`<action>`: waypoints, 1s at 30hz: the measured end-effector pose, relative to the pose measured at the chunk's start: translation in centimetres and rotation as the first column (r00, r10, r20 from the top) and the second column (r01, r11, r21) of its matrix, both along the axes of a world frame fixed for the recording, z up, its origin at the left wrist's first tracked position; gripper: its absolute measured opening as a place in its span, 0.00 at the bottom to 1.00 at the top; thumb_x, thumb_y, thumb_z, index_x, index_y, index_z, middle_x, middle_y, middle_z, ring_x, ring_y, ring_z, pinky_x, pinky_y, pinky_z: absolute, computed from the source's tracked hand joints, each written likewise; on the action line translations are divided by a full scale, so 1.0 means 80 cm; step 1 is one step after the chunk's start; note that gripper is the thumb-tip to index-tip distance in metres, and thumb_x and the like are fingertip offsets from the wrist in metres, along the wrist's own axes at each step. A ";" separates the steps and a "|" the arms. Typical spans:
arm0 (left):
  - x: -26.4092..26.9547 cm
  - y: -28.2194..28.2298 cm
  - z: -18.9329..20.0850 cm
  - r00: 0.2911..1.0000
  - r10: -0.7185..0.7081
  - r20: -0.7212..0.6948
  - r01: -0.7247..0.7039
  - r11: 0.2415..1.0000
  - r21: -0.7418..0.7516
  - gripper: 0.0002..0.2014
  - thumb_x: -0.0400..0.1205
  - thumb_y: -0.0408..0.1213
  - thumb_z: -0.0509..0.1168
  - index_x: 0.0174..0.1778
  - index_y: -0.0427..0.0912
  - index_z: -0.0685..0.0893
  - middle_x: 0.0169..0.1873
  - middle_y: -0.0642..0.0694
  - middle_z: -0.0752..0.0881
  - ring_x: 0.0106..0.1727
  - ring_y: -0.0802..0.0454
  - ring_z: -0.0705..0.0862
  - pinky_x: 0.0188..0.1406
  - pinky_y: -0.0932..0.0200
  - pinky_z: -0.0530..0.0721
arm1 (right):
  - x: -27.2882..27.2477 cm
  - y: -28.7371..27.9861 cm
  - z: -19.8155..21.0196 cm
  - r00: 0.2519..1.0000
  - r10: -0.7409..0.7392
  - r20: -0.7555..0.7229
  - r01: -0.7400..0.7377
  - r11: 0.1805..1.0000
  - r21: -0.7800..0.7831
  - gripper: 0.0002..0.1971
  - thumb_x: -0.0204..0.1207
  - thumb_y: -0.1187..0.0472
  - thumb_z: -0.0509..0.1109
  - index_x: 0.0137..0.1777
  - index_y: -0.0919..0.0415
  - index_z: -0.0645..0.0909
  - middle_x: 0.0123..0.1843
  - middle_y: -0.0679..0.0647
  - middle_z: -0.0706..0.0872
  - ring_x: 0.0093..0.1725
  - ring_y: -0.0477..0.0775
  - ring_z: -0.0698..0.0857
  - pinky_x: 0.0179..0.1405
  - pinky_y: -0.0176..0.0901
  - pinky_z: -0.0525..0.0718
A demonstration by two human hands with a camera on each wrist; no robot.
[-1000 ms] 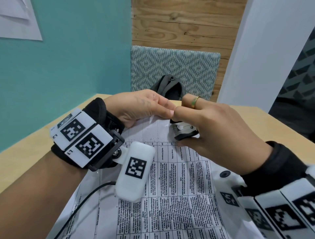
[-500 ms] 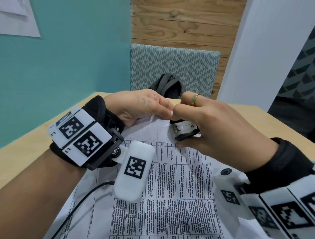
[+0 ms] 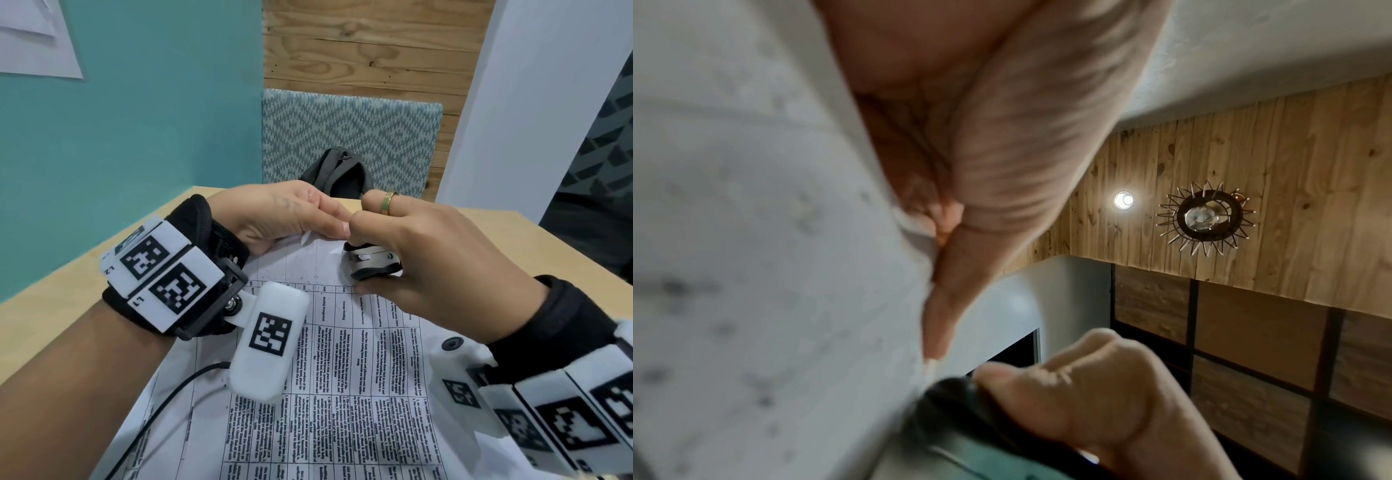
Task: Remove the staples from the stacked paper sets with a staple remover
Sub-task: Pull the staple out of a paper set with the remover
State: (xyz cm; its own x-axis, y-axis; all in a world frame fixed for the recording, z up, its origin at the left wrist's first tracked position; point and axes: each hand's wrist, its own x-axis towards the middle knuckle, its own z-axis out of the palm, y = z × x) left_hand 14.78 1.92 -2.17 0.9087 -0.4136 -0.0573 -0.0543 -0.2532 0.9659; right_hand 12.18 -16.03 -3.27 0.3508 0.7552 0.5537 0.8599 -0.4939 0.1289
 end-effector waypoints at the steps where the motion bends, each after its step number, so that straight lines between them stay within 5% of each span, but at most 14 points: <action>1: 0.002 0.002 -0.001 1.000 -0.013 -0.009 0.013 1.000 -0.001 0.15 0.72 0.27 0.67 0.54 0.27 0.83 0.59 0.27 0.82 0.57 0.38 0.81 0.61 0.52 0.81 | 0.000 0.000 0.000 1.000 0.001 0.003 -0.001 1.000 0.011 0.23 0.57 0.59 0.75 0.49 0.44 0.68 0.40 0.41 0.66 0.35 0.40 0.58 0.26 0.38 0.60; 6: -0.001 0.010 0.005 0.982 -0.174 -0.080 0.172 0.985 -0.027 0.22 0.71 0.26 0.67 0.62 0.30 0.80 0.50 0.34 0.87 0.47 0.43 0.86 0.51 0.51 0.86 | 0.003 -0.006 0.004 0.996 0.016 -0.083 -0.010 0.998 0.070 0.13 0.58 0.61 0.78 0.39 0.61 0.77 0.38 0.45 0.71 0.31 0.51 0.71 0.23 0.49 0.77; 9: -0.006 0.008 0.006 0.977 -0.197 -0.086 0.192 0.980 -0.062 0.20 0.69 0.22 0.69 0.58 0.36 0.84 0.43 0.37 0.90 0.39 0.47 0.89 0.39 0.57 0.88 | 0.006 -0.009 0.010 0.980 0.073 -0.185 -0.044 0.987 0.157 0.13 0.56 0.59 0.78 0.38 0.60 0.79 0.36 0.41 0.72 0.34 0.45 0.75 0.32 0.45 0.79; 11: -0.007 0.003 0.003 0.987 -0.154 -0.040 0.151 0.985 -0.079 0.20 0.67 0.22 0.71 0.55 0.38 0.86 0.44 0.36 0.89 0.39 0.48 0.89 0.39 0.59 0.87 | 0.009 -0.012 0.013 0.968 0.100 -0.231 -0.053 0.978 0.201 0.16 0.54 0.57 0.80 0.38 0.62 0.80 0.37 0.39 0.74 0.35 0.42 0.74 0.34 0.32 0.74; 20: -0.014 -0.004 0.003 0.997 -0.073 -0.025 0.069 0.985 -0.157 0.20 0.69 0.24 0.70 0.58 0.33 0.85 0.55 0.30 0.86 0.52 0.40 0.86 0.57 0.48 0.85 | 0.012 -0.023 0.019 0.938 0.085 -0.336 0.025 0.951 0.309 0.19 0.52 0.61 0.87 0.36 0.63 0.81 0.36 0.47 0.83 0.38 0.46 0.79 0.36 0.37 0.76; 26: -0.014 -0.009 0.005 1.000 -0.015 0.009 0.016 0.991 -0.132 0.19 0.67 0.19 0.72 0.54 0.31 0.85 0.42 0.36 0.89 0.37 0.48 0.88 0.39 0.59 0.88 | 0.012 -0.020 0.016 0.938 0.068 -0.339 0.040 0.952 0.303 0.18 0.52 0.61 0.87 0.36 0.62 0.81 0.36 0.45 0.83 0.37 0.46 0.80 0.36 0.40 0.78; 30: -0.013 -0.013 0.002 0.992 0.053 0.114 -0.052 0.998 -0.018 0.18 0.65 0.23 0.73 0.51 0.30 0.85 0.39 0.38 0.88 0.37 0.50 0.85 0.41 0.64 0.85 | 0.011 -0.019 0.015 0.938 0.028 -0.345 0.086 0.947 0.310 0.18 0.51 0.60 0.87 0.34 0.60 0.81 0.36 0.50 0.84 0.38 0.51 0.82 0.39 0.52 0.80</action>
State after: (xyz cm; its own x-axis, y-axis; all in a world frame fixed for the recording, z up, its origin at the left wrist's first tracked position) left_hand 13.72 0.85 -1.97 0.9294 -0.3651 0.0541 -0.1517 -0.2442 0.9578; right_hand 13.09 -17.56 -2.11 0.5795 0.5477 0.6035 0.8076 -0.4850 -0.3353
